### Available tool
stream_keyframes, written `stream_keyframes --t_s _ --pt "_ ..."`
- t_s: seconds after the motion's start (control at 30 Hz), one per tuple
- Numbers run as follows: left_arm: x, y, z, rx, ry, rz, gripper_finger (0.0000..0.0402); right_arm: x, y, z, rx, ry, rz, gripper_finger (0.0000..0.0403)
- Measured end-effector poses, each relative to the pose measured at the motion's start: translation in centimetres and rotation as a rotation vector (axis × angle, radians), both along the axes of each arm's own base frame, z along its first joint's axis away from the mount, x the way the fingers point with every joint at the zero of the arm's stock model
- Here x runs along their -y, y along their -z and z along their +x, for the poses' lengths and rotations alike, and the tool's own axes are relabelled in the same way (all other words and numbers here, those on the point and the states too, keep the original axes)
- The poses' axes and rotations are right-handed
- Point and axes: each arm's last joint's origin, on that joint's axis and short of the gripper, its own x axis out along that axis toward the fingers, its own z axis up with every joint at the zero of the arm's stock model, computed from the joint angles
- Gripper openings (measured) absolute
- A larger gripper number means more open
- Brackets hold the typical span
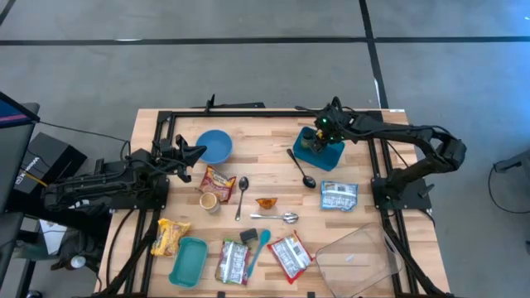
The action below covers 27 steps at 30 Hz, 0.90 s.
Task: Pick & Place Food Item
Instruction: Put the yellow seasoning bottle into the blue bin
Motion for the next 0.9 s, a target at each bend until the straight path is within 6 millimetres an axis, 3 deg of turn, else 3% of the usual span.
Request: stream_keyframes --t_s 0.9 --pt "0.00 -0.01 0.00 0.001 0.000 0.000 0.0002 -0.14 -0.58 -0.20 0.015 -0.007 -0.013 0.0244"
